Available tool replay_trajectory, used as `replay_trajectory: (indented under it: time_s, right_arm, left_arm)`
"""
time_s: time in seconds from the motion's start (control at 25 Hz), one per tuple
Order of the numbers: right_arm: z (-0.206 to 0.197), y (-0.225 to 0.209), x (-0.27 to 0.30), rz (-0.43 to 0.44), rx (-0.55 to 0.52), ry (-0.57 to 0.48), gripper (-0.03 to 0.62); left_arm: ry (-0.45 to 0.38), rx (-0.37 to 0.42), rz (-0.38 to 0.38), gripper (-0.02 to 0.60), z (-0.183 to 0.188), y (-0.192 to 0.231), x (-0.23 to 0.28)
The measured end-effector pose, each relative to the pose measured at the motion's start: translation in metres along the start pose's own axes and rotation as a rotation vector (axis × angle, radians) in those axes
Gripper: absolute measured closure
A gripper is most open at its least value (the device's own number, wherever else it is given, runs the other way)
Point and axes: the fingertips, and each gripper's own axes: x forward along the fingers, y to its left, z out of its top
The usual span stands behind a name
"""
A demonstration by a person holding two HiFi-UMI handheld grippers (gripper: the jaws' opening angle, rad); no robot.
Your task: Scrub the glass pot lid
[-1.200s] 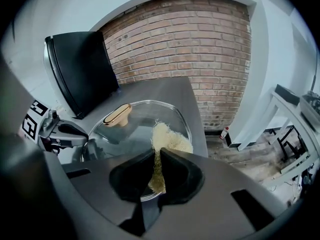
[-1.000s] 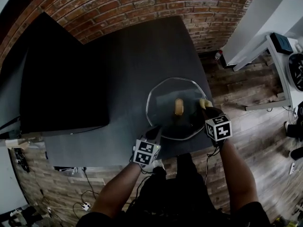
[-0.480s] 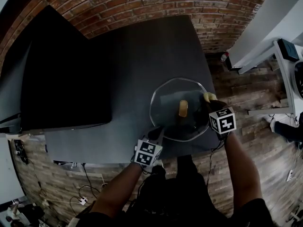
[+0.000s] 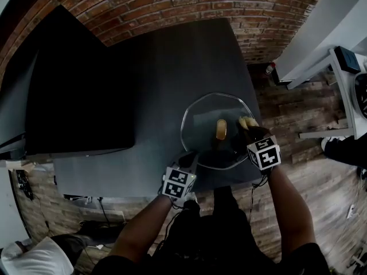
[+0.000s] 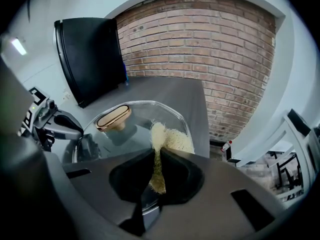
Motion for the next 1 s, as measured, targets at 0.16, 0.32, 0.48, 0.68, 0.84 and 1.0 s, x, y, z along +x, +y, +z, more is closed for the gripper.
replay_trajectory:
  time_s: [0.16, 0.32, 0.48, 0.68, 0.84, 1.0]
  right_arm:
    - [-0.003, 0.022, -0.006, 0.018, -0.009, -0.009, 0.551]
    - [-0.005, 0.049, -0.01, 0.039, -0.009, -0.013, 0.551]
    - [-0.007, 0.083, -0.011, 0.065, 0.0, -0.013, 0.551]
    - [-0.01, 0.114, -0.011, 0.088, 0.043, -0.012, 0.551]
    - [-0.011, 0.138, -0.008, 0.114, 0.028, -0.007, 0.551]
    - [-0.008, 0.163, -0.003, 0.148, 0.025, -0.008, 0.551]
  left_arm:
    - [0.002, 0.004, -0.005, 0.551, 0.0, -0.001, 0.0]
    - [-0.001, 0.003, -0.014, 0.551, 0.001, -0.001, 0.0]
    - [-0.003, -0.014, -0.028, 0.551, 0.0, 0.0, 0.001]
    - [-0.003, -0.015, -0.037, 0.551, -0.001, -0.001, 0.0]
    - [-0.004, -0.021, -0.042, 0.551, -0.002, 0.0, 0.001]
    - [-0.005, -0.031, -0.045, 0.551, -0.002, 0.0, 0.0]
